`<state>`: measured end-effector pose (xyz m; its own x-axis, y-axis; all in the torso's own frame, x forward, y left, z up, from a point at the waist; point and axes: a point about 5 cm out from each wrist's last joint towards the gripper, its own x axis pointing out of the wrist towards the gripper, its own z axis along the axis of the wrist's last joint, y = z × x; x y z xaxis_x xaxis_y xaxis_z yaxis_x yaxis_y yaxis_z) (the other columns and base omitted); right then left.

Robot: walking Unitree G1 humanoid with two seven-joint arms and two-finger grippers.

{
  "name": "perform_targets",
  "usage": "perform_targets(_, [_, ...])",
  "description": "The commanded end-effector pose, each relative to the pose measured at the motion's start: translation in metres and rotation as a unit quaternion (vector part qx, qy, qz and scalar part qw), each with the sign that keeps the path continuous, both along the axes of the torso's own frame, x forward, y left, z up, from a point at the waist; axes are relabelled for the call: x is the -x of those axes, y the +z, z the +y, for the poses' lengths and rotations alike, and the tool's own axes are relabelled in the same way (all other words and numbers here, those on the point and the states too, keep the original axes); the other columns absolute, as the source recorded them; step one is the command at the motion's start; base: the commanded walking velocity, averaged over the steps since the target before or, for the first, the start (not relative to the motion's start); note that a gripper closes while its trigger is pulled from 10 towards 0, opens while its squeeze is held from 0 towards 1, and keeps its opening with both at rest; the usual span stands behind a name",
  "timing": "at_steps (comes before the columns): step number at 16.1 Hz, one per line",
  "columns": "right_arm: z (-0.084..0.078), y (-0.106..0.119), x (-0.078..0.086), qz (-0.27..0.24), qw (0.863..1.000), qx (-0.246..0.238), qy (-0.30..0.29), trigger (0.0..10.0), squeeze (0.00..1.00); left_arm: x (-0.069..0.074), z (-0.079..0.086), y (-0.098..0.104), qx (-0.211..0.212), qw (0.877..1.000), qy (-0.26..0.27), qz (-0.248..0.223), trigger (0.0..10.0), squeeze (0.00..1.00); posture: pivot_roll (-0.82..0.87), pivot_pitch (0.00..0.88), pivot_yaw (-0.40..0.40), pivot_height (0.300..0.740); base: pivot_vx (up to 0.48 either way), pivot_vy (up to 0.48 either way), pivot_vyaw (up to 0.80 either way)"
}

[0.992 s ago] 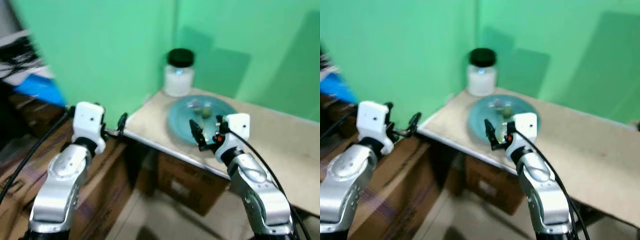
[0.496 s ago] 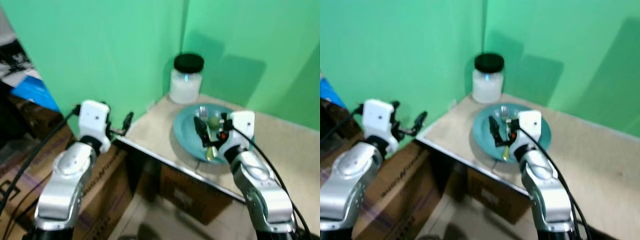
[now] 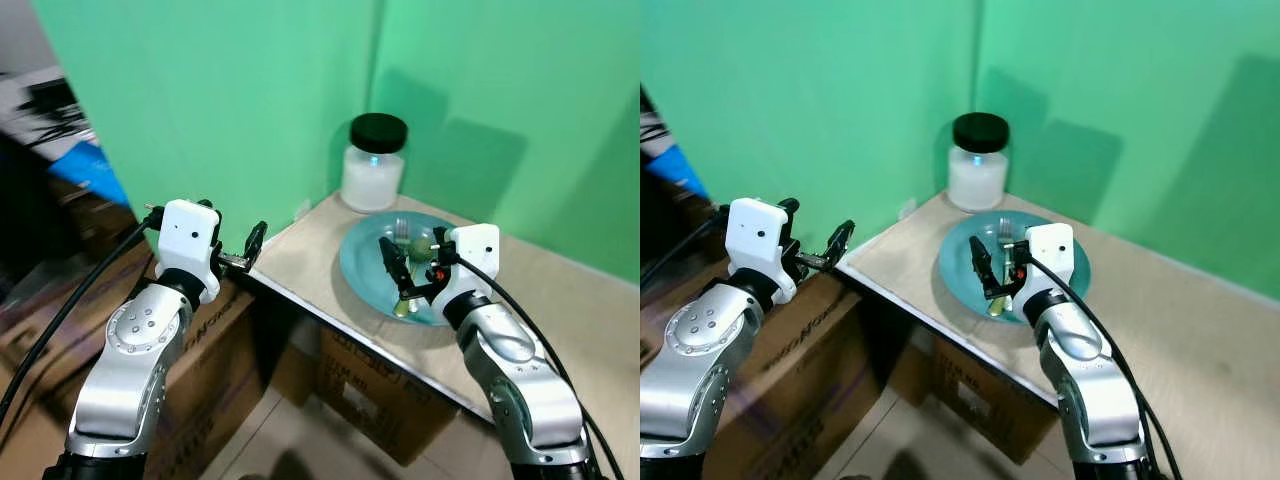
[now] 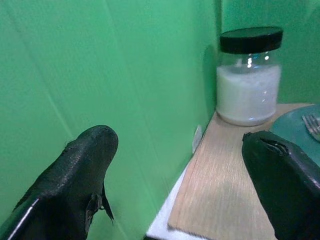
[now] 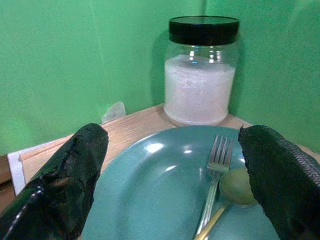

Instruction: Setting the table

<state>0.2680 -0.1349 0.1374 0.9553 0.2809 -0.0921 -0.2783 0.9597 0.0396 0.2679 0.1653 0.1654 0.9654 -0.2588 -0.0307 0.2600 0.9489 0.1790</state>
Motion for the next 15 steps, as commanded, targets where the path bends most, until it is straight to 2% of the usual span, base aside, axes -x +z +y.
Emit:
perform_targets(1, [0.001, -0.001, -0.003, 0.006, 1.0, 0.003, 0.005, 10.0, 0.0, 0.0, 0.0, 0.0, -0.004, 1.0, 0.002, 0.0, 10.0, 0.0, 0.14, 0.0, -0.009, 0.74, 0.0, -0.48, 0.8])
perform_targets(3, [0.003, -0.001, -0.005, 0.006, 1.0, -0.002, 0.012, 10.0, 0.0, 0.001, 0.002, 0.0, -0.007, 1.0, 0.003, 0.0, 10.0, 0.0, 0.14, 0.0, -0.008, 0.74, 0.0, -0.48, 0.34])
perform_targets(5, [0.007, 0.001, -0.007, 0.004, 1.0, -0.007, 0.027, 10.0, 0.0, 0.001, 0.003, -0.001, 0.0, 1.0, 0.004, 0.002, 10.0, 0.0, 0.14, 0.0, -0.008, 0.74, 0.0, 0.0, 0.0])
perform_targets(7, [0.016, 0.004, -0.01, 0.004, 0.997, 0.001, 0.073, 10.0, 0.0, 0.003, 0.006, -0.003, -0.008, 1.0, -0.003, 0.011, 10.0, 0.0, 0.14, 0.0, -0.006, 0.74, 0.0, 0.0, 0.0])
perform_targets(10, [0.022, -0.003, -0.017, 0.068, 0.994, 0.005, 0.091, 10.0, 0.0, 0.005, 0.007, -0.006, -0.018, 1.0, -0.012, 0.02, 10.0, 0.0, 0.14, 0.0, 0.0, 0.74, 0.0, 0.0, 0.0])
perform_targets(11, [0.026, -0.004, -0.019, 0.098, 0.99, -0.007, 0.102, 10.0, 0.0, 0.005, 0.007, -0.007, -0.022, 0.999, -0.018, 0.024, 10.0, 0.0, 0.14, 0.0, 0.002, 0.74, 0.0, 0.0, 0.0])
perform_targets(13, [0.032, -0.002, -0.027, 0.124, 0.986, -0.021, 0.111, 10.0, 0.0, 0.006, 0.008, -0.01, -0.033, 0.998, -0.029, 0.034, 10.0, 0.0, 0.13, 0.0, 0.005, 0.74, 0.0, 0.0, 0.0])
perform_targets(14, [0.034, 0.001, -0.034, 0.144, 0.983, -0.027, 0.109, 10.0, 0.84, 0.008, 0.008, -0.012, -0.04, 0.997, -0.046, 0.043, 10.0, 0.0, 0.13, 0.0, 0.003, 0.74, 0.0, 0.0, 0.0])
perform_targets(15, [0.036, 0.003, -0.041, 0.16, 0.981, -0.02, 0.112, 10.0, 1.0, 0.01, 0.008, -0.015, -0.052, 0.995, -0.067, 0.054, 10.0, 0.0, 0.12, 0.0, 0.002, 0.74, 0.0, 0.0, 0.0])
